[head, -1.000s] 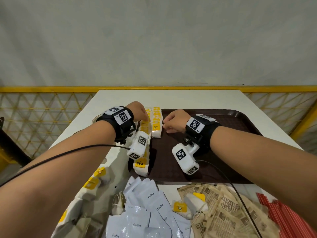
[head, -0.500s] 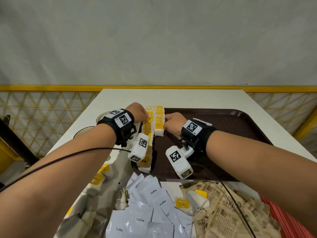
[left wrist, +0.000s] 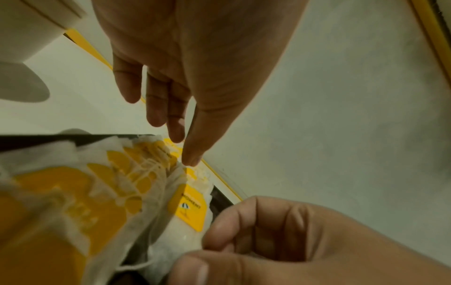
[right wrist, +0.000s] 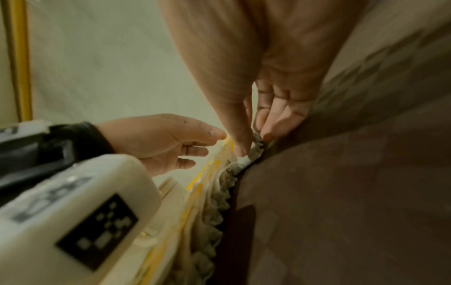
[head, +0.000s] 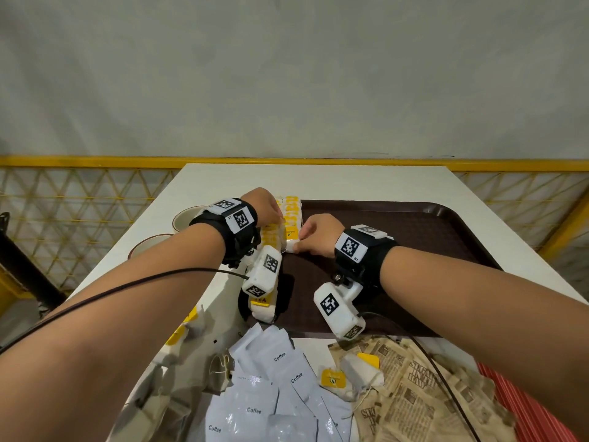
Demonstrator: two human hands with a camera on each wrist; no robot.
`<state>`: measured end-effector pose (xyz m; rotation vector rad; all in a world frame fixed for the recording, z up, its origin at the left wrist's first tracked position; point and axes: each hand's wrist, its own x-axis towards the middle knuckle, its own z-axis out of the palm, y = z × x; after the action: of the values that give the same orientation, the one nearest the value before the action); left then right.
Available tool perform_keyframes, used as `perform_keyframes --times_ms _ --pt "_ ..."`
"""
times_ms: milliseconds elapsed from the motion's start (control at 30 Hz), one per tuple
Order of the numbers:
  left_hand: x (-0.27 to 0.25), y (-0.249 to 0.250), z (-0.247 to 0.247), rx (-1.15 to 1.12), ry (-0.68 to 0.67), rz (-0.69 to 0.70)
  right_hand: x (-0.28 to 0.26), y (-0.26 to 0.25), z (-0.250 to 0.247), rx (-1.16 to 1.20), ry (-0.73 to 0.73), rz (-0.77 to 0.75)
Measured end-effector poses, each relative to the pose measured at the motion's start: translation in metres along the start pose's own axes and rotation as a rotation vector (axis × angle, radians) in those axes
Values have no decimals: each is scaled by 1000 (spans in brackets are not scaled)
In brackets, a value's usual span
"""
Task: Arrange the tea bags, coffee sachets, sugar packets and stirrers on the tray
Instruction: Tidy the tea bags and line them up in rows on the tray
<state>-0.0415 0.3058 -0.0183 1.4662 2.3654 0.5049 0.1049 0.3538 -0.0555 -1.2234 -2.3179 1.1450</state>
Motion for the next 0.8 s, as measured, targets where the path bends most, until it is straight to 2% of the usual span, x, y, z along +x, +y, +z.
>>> perform_keyframes --times_ms 133,333,667,800 --pt "2 3 2 50 -58 -21 6 -5 -2 -108 -91 -38" --pt "8 2 6 150 -127 -16 11 -8 -7 -197 -124 -86" --pt "13 2 11 217 -111 -4 11 -6 -8 -180 -147 -110" --pt "8 1 5 76 -65 33 -5 -9 -21 -101 -157 -117"
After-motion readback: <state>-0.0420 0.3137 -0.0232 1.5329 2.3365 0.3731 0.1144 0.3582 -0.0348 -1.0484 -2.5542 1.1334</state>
